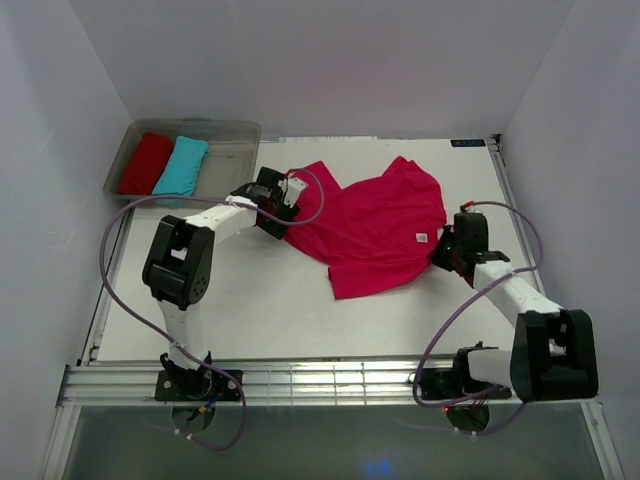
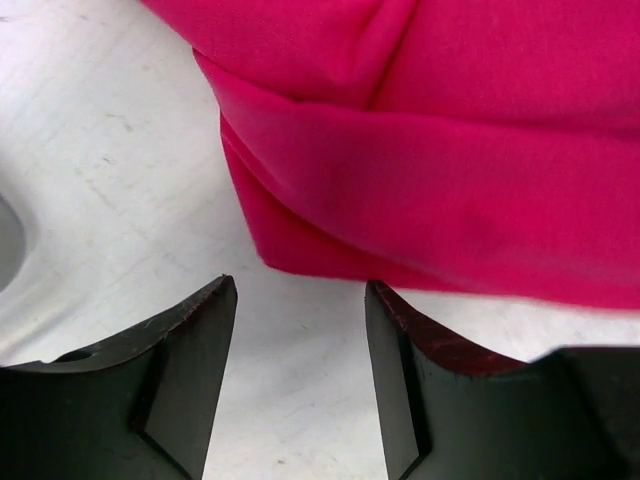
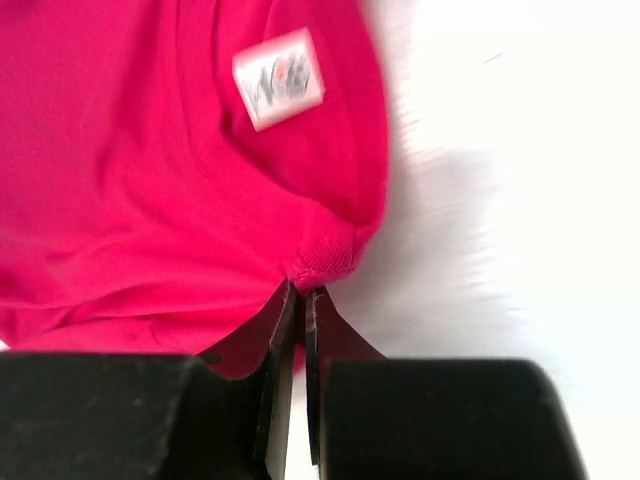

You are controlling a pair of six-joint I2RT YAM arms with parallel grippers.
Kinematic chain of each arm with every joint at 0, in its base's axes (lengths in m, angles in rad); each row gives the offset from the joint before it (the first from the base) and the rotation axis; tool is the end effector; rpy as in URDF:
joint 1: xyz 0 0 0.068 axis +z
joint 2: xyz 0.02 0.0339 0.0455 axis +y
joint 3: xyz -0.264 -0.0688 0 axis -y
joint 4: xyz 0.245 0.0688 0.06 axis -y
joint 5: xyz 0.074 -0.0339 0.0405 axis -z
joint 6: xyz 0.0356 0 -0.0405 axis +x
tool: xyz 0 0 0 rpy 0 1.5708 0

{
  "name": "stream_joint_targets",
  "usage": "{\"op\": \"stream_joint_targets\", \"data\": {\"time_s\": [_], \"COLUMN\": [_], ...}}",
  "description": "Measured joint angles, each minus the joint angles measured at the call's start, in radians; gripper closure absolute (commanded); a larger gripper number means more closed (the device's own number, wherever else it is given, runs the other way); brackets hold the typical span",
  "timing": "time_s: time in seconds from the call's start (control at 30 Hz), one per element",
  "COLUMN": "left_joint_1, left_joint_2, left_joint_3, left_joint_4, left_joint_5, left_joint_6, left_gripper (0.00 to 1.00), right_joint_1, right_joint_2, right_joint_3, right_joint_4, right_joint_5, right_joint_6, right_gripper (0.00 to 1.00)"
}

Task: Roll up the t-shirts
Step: Flatten out the T-shirt at the center of the board.

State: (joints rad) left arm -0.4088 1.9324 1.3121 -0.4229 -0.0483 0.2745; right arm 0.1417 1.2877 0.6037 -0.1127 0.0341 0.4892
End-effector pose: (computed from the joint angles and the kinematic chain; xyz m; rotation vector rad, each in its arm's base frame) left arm 0.3703 -0.1585 0.1722 0.8591 2.4668 0.0156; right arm 0.2483 0.0342 0.1803 0.4282 2.3439 0.2627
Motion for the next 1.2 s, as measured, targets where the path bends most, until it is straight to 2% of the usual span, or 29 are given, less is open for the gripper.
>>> {"op": "stream_joint_targets", "data": {"time_s": [0.2,0.43,0.53,0.67,0.8,0.9,0.97,1.07,1.2], "left_joint_1": [0.000,0.000,0.000,0.017,0.084,0.134,0.162,0.179,0.196], "left_joint_2": [-0.077,-0.187,-0.210,-0.274,-0.348,-0.398,-0.434,-0.459,-0.446], "left_joint_3": [0.001,0.068,0.103,0.145,0.241,0.288,0.293,0.293,0.296], "left_joint_4": [-0.097,-0.166,-0.194,-0.244,-0.271,-0.269,-0.267,-0.277,-0.286], "left_joint_5": [0.120,0.214,0.233,0.253,0.270,0.275,0.283,0.301,0.323], "left_joint_6": [0.016,0.039,0.043,0.055,0.061,0.061,0.061,0.068,0.077], "left_gripper": [0.32,0.31,0.29,0.25,0.24,0.24,0.24,0.24,0.24], "right_joint_1": [-0.222,-0.195,-0.130,0.103,0.349,0.435,0.466,0.500,0.522], "right_joint_2": [-0.163,-0.252,-0.227,-0.127,0.079,0.232,0.272,0.274,0.274], "right_joint_3": [0.084,0.399,0.591,0.871,1.239,1.492,1.554,1.562,1.588], "right_joint_4": [-0.121,-0.248,-0.270,-0.272,-0.308,-0.267,-0.212,-0.139,-0.077], "right_joint_5": [0.026,-0.040,-0.100,-0.124,-0.135,-0.150,-0.163,-0.153,-0.079], "right_joint_6": [-0.082,-0.135,-0.151,-0.174,-0.220,-0.241,-0.241,-0.237,-0.239], "right_gripper": [0.92,0.92,0.92,0.92,0.92,0.92,0.92,0.92,0.92]}}
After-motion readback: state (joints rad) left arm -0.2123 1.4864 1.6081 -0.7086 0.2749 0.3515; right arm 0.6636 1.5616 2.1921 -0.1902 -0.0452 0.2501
